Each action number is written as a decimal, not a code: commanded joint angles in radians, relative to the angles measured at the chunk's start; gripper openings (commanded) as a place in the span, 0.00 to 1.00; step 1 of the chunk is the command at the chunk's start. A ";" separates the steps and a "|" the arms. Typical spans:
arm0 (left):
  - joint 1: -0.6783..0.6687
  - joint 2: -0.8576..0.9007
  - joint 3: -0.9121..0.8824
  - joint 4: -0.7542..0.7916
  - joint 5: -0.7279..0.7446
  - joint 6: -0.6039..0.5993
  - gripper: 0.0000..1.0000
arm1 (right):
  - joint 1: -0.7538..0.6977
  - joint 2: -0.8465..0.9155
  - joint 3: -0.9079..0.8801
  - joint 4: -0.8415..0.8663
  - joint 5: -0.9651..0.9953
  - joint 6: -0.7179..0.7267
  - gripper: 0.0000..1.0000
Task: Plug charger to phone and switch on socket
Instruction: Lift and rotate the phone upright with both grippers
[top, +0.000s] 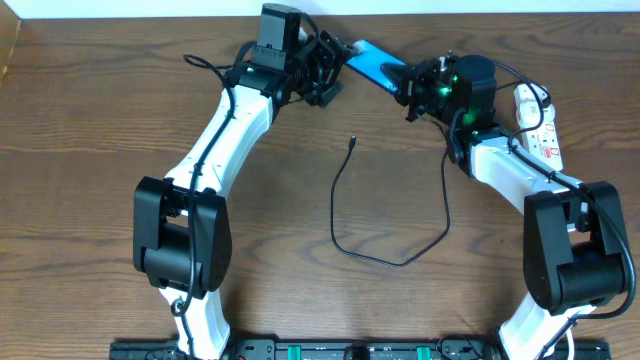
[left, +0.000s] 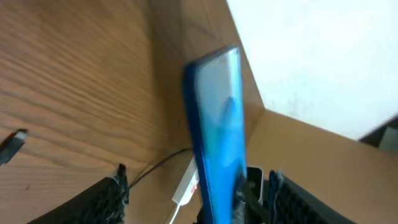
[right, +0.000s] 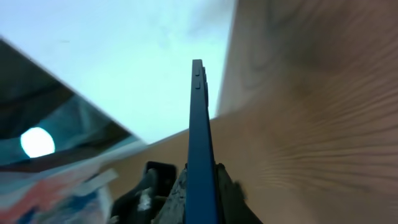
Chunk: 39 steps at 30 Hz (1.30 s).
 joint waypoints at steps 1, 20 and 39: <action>0.006 -0.011 0.000 0.030 -0.005 0.017 0.68 | 0.024 -0.040 0.019 0.059 -0.005 0.112 0.02; 0.008 -0.011 0.000 0.074 -0.122 -0.092 0.40 | 0.075 -0.040 0.019 0.078 -0.020 0.180 0.02; 0.007 -0.011 0.000 0.081 -0.138 -0.122 0.32 | 0.153 -0.040 0.019 0.127 0.010 0.262 0.02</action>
